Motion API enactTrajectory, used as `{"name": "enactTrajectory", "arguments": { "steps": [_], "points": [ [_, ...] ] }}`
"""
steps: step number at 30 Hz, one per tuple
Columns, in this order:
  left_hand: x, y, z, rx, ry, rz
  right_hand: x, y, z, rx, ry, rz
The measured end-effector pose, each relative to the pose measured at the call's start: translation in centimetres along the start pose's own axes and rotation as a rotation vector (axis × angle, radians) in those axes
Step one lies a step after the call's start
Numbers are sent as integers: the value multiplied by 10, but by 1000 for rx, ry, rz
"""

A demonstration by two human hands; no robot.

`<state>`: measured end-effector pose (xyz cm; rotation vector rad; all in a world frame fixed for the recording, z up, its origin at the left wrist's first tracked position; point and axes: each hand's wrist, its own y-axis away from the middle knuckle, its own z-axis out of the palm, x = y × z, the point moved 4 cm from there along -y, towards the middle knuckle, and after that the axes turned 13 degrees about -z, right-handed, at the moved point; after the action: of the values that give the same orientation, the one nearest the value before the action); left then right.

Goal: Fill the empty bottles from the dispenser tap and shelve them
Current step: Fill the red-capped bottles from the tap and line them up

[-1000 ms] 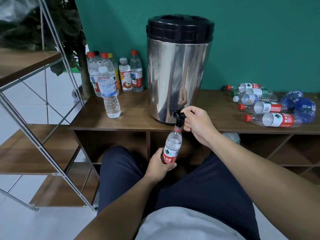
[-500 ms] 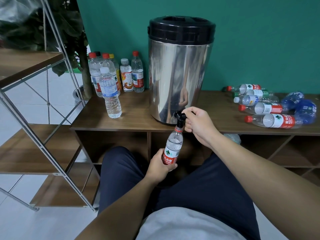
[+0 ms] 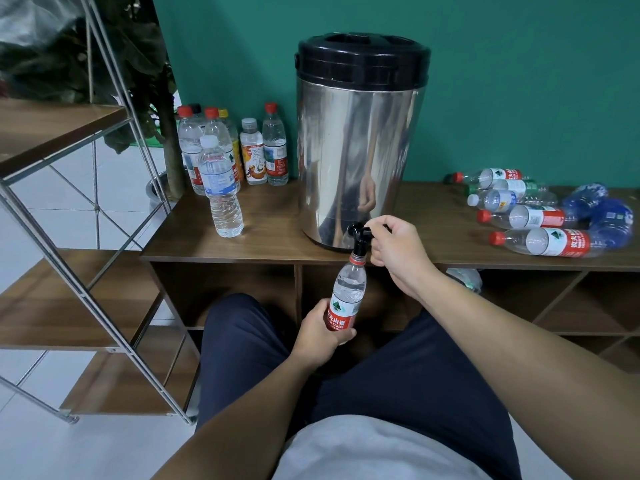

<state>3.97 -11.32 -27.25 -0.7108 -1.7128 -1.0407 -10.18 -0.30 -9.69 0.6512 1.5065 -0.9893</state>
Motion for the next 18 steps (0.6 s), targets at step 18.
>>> {"name": "enactTrajectory", "arguments": {
  "steps": [18],
  "points": [
    [-4, 1, 6, -22, 5, 23, 6, -4, -6, 56, 228, -79]
  ]
}}
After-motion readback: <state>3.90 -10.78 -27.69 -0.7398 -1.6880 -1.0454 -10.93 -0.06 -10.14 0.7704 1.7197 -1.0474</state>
